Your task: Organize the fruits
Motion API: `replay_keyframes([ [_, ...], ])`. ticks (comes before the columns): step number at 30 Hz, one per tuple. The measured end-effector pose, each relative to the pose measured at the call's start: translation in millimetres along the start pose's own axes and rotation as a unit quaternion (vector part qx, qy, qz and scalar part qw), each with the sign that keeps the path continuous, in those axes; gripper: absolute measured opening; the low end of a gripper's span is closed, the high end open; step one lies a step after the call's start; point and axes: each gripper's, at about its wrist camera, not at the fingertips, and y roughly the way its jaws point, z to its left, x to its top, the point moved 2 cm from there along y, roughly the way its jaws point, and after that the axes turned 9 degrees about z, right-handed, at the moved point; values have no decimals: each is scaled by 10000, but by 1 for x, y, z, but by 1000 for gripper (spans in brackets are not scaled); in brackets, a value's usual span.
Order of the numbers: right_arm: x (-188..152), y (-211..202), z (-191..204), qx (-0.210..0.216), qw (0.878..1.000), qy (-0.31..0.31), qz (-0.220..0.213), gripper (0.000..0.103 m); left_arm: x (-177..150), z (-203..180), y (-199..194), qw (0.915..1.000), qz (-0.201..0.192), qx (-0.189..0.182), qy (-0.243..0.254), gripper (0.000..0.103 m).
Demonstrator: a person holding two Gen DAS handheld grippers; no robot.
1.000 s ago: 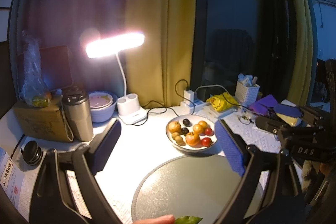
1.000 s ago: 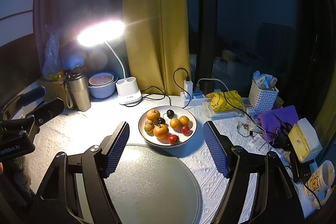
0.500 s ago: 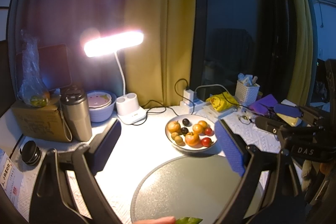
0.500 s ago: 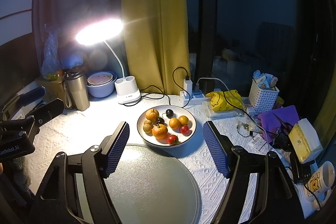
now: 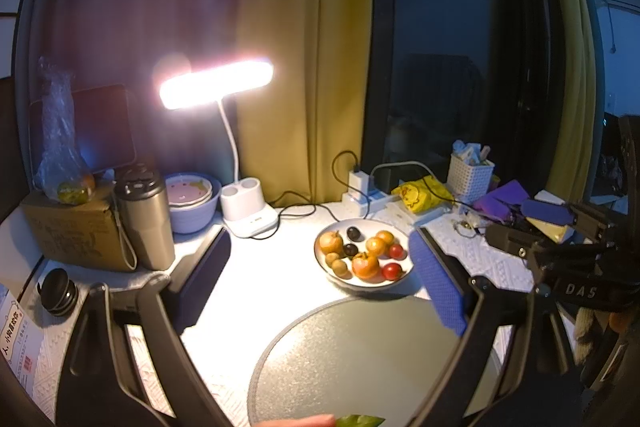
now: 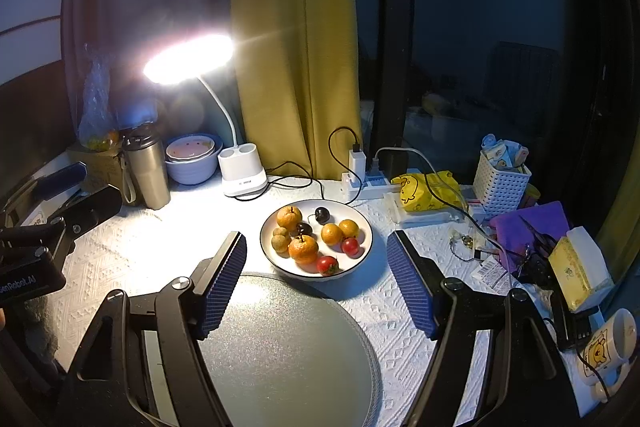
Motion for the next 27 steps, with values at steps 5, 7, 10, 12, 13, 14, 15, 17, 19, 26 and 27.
replay_keyframes([
  [5,0,0,-1,-1,10000,4,-2,76,-1,-1,0,10000,8,-13,3,91],
  [7,-1,1,-1,4,10000,0,-2,76,-1,-2,0,10000,15,-25,6,91],
  [10,0,1,-2,-1,10000,4,1,76,-2,-3,0,10000,16,-35,15,91],
  [12,0,0,-1,-2,10000,-2,3,76,-2,-3,1,10000,18,-33,14,91],
  [13,0,2,-2,-1,10000,2,5,76,-2,-4,1,10000,19,-34,13,91],
  [14,0,2,-2,2,10000,6,8,76,-2,-4,1,10000,21,-34,11,91],
  [15,0,1,-1,1,10000,2,9,76,-2,-3,1,10000,20,-35,13,91],
  [17,0,2,-3,4,10000,2,11,76,-1,-3,1,10000,17,-34,12,91],
  [19,0,3,-4,4,10000,4,10,76,-2,-4,2,10000,16,-34,16,91],
  [26,0,5,-5,13,10000,0,23,76,-3,-6,8,9999,92,-64,34,91],
  [27,0,7,-7,17,10000,-1,35,76,-3,-6,11,9999,121,-71,46,91],
])
